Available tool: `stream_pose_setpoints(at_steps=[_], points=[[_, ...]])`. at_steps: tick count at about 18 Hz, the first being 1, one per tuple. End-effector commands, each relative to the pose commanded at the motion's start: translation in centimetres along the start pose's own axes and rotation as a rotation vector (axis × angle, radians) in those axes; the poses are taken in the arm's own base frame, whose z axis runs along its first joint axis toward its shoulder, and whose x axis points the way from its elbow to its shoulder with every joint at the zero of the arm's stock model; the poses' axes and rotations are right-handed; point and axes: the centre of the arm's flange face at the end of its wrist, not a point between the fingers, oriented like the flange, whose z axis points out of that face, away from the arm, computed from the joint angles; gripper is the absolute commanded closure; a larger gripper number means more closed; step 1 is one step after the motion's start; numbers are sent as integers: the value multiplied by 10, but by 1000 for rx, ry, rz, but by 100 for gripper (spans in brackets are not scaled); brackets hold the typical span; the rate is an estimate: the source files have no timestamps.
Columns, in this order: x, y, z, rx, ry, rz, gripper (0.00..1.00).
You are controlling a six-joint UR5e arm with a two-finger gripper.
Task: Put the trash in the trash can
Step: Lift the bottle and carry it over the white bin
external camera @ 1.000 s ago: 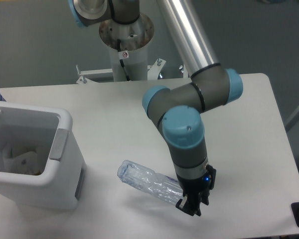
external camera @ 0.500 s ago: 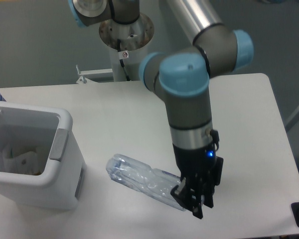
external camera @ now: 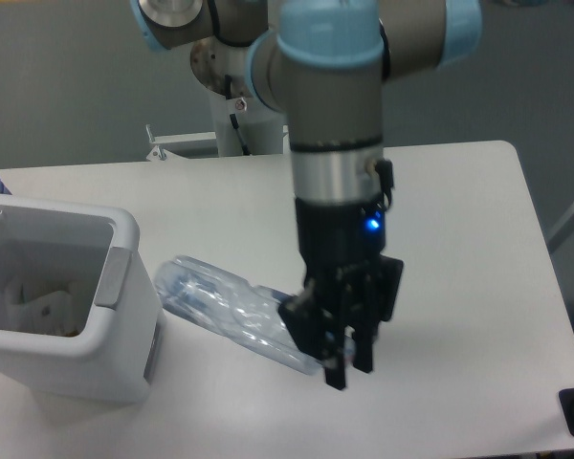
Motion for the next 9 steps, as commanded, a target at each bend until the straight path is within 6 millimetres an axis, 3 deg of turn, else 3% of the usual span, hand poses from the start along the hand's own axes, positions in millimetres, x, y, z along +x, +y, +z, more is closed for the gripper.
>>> stream_pose_setpoints(at_steps=[4, 9], points=[[49, 37, 3, -34, 53, 61, 82], [92, 90, 31, -100, 96, 155, 82]])
